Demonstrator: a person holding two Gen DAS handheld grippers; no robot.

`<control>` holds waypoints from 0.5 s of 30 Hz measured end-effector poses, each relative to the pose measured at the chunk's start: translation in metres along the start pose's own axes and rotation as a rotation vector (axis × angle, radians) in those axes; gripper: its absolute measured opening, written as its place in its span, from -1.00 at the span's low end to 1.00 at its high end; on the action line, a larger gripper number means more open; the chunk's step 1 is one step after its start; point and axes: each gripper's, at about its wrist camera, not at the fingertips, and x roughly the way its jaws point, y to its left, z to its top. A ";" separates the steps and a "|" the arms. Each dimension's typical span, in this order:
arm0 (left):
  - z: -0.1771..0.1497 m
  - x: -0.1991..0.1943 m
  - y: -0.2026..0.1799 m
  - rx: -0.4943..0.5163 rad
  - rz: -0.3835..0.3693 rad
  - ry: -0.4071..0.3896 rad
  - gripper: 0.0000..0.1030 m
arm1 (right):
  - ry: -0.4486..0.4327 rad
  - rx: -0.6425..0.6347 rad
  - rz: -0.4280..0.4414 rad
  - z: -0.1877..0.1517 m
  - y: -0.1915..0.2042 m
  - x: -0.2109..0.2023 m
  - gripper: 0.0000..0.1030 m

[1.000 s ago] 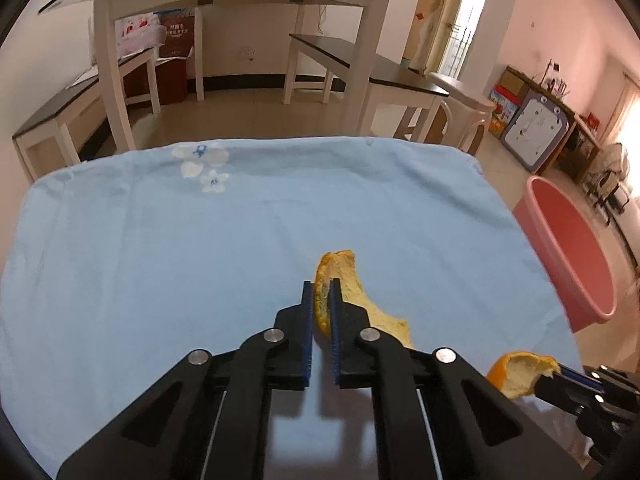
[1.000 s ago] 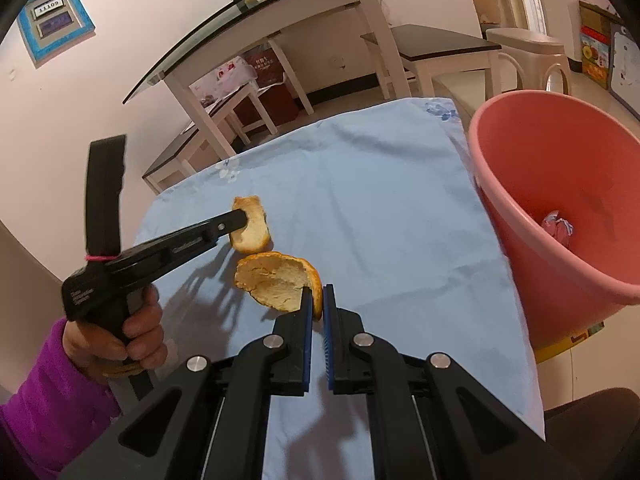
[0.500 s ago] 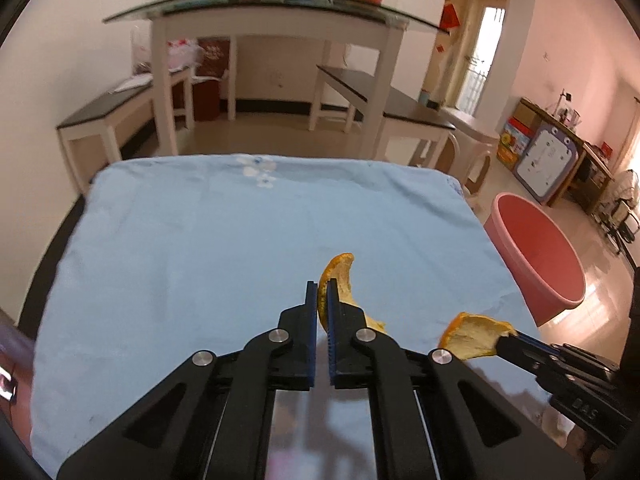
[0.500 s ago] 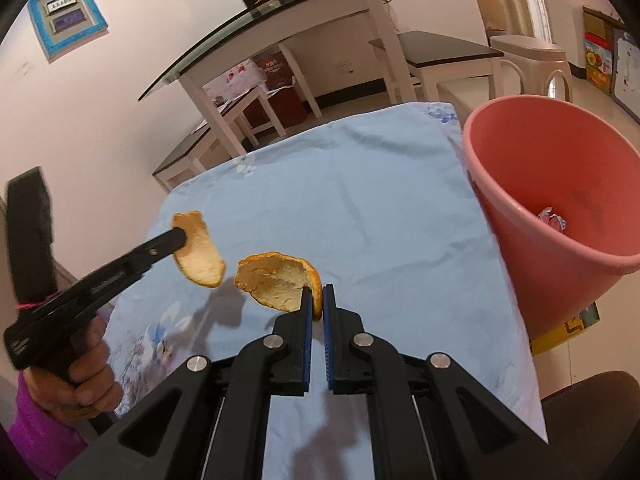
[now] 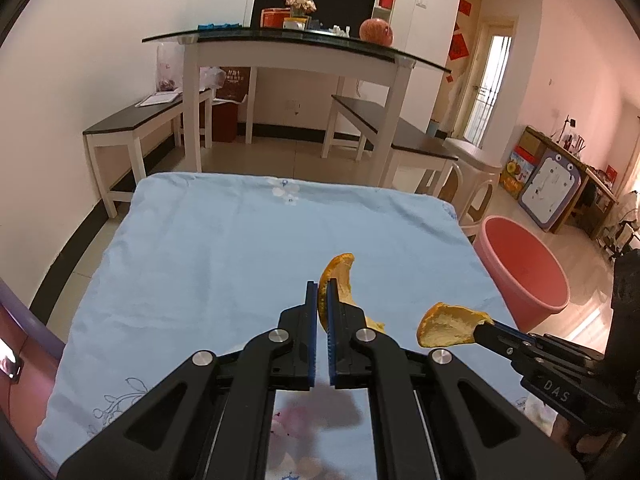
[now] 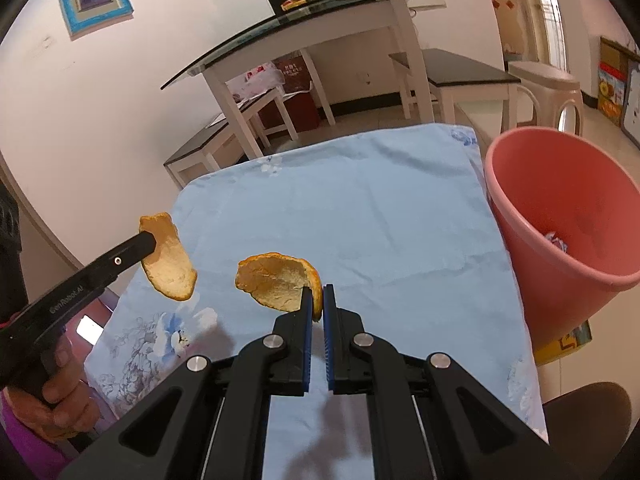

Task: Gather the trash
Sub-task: 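Lift both orange peel pieces and carry them over the pink bucket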

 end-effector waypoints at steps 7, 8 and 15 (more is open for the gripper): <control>-0.002 -0.014 -0.006 0.008 -0.005 -0.024 -0.93 | -0.021 0.006 -0.003 0.002 -0.001 -0.007 -0.91; -0.002 -0.015 -0.007 0.009 -0.007 -0.025 -0.93 | -0.024 0.007 -0.004 0.002 -0.002 -0.008 -0.91; 0.000 -0.014 -0.019 0.029 -0.019 -0.023 -0.93 | -0.048 0.030 -0.011 0.000 -0.013 -0.018 -0.91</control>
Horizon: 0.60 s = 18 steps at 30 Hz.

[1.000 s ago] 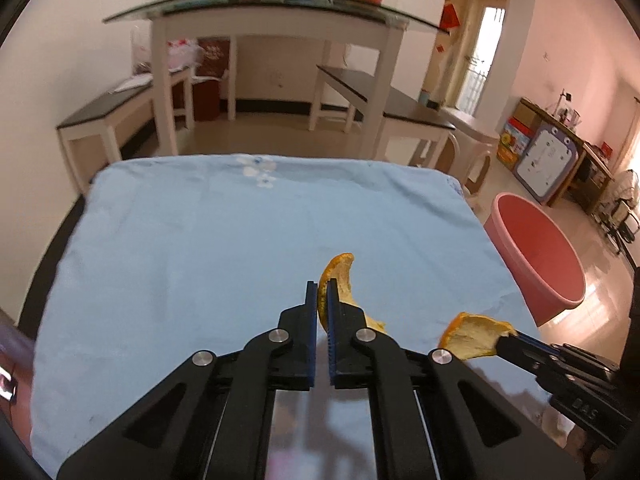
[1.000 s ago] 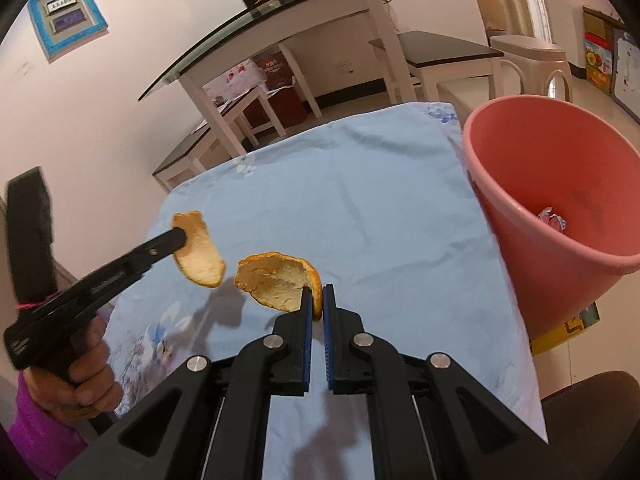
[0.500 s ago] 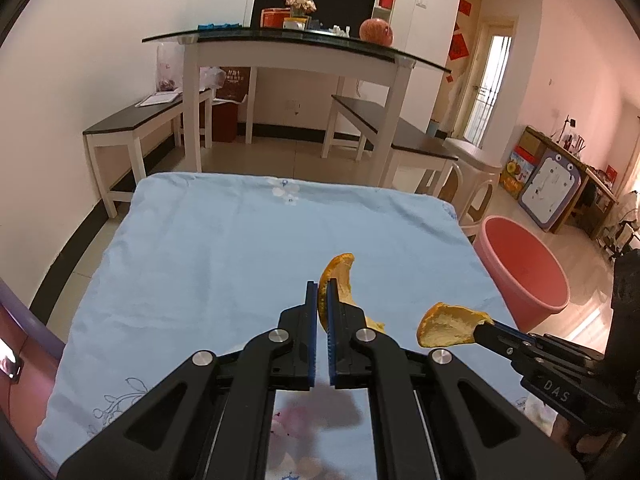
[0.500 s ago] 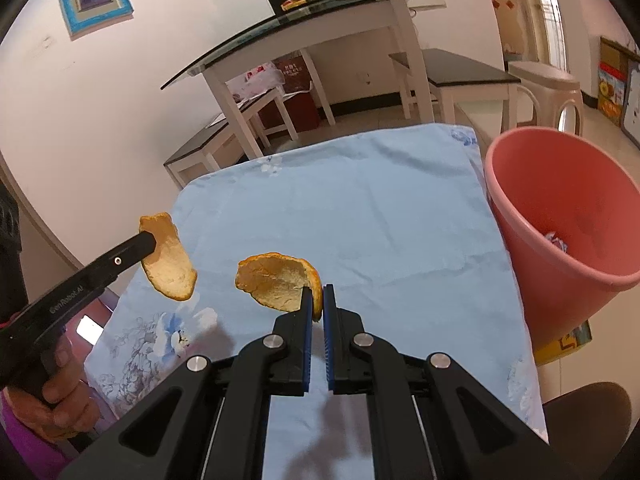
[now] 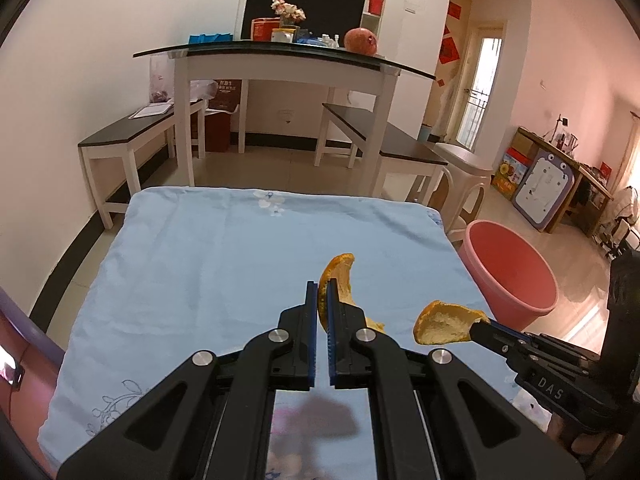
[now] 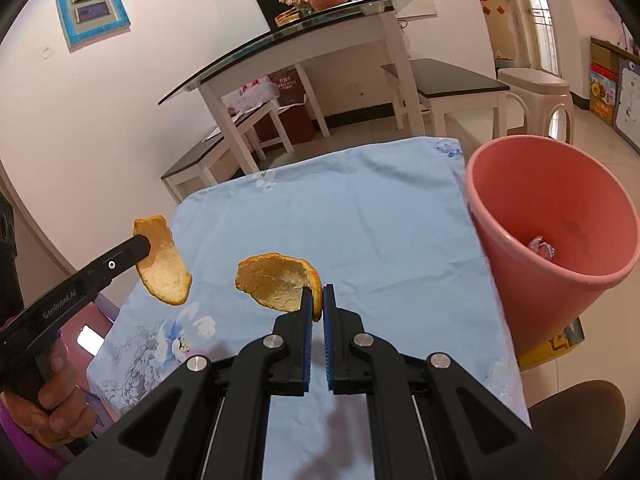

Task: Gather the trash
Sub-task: 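Lift both orange peel pieces and carry them over the pink bucket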

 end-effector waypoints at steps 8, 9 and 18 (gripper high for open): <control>0.011 0.008 -0.025 0.042 -0.038 0.003 -0.93 | -0.028 0.046 -0.027 0.001 -0.020 -0.010 -0.91; 0.012 0.010 -0.030 0.050 -0.044 0.004 -0.93 | -0.035 0.055 -0.035 0.002 -0.026 -0.012 -0.91; 0.027 0.026 -0.078 0.124 -0.106 -0.006 -0.93 | -0.122 0.135 -0.105 0.018 -0.077 -0.038 -0.91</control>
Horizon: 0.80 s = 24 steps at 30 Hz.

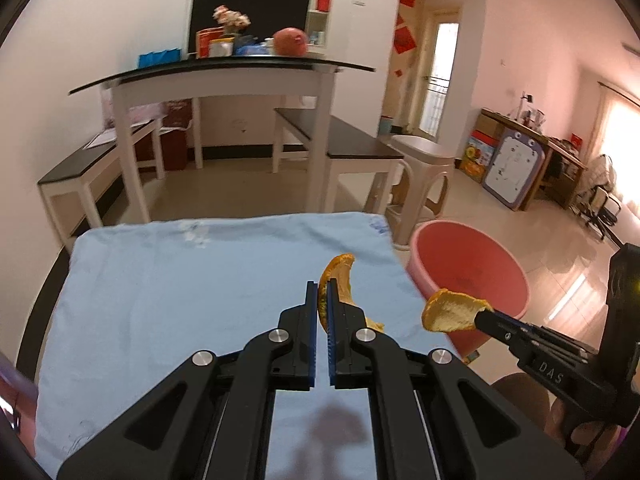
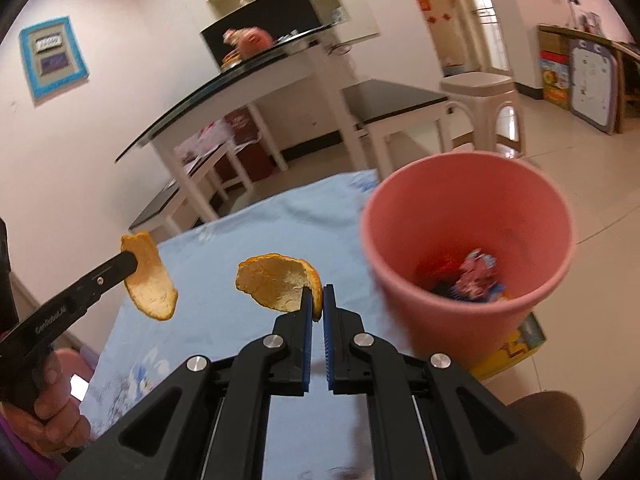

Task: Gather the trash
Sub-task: 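Lift both orange peel pieces and carry them over the pink bucket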

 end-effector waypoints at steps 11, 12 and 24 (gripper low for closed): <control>0.021 0.036 -0.062 0.070 -0.096 0.002 -0.93 | -0.079 0.085 -0.105 0.026 -0.068 -0.018 -0.91; 0.022 0.040 -0.068 0.074 -0.104 0.002 -0.93 | -0.079 0.091 -0.114 0.028 -0.074 -0.017 -0.91; 0.025 0.093 -0.117 0.104 -0.191 0.076 -0.93 | -0.089 0.123 -0.208 0.031 -0.120 -0.015 -0.91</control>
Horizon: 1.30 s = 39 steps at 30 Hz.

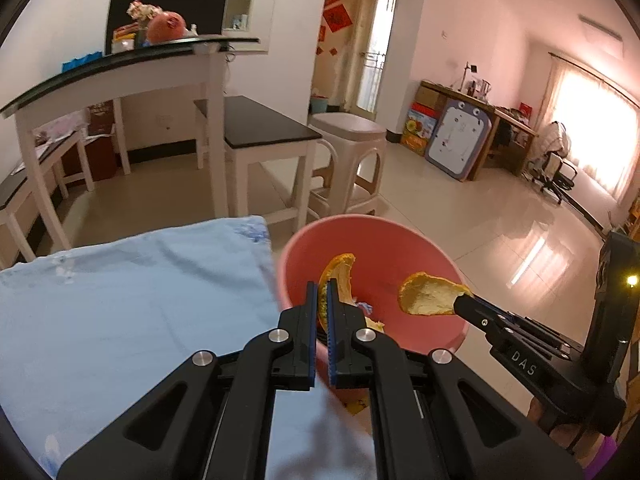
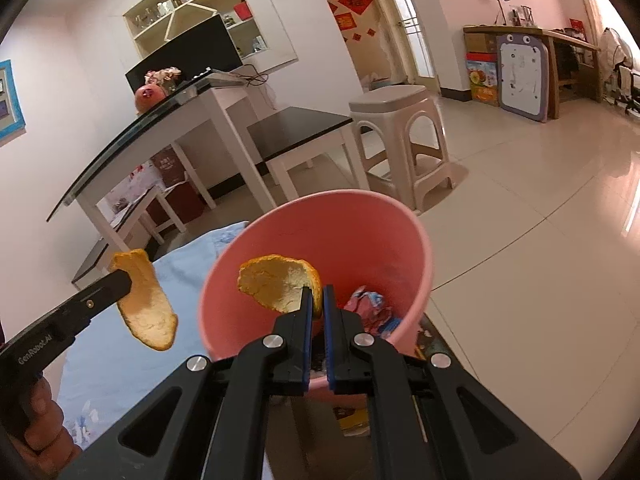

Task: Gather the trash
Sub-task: 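Lift both orange peel pieces and carry them over the pink bucket, then open both tools to drop the orange peels into the bucket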

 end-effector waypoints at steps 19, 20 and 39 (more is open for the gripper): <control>-0.004 0.058 -0.013 -0.002 -0.006 0.097 -0.93 | 0.013 0.010 -0.037 0.005 -0.016 0.019 -0.91; -0.004 0.059 -0.012 -0.004 -0.005 0.099 -0.93 | 0.014 0.012 -0.038 0.005 -0.017 0.019 -0.91; -0.007 0.066 -0.013 -0.022 -0.015 0.138 -0.29 | 0.025 0.015 -0.036 0.005 -0.019 0.026 -0.90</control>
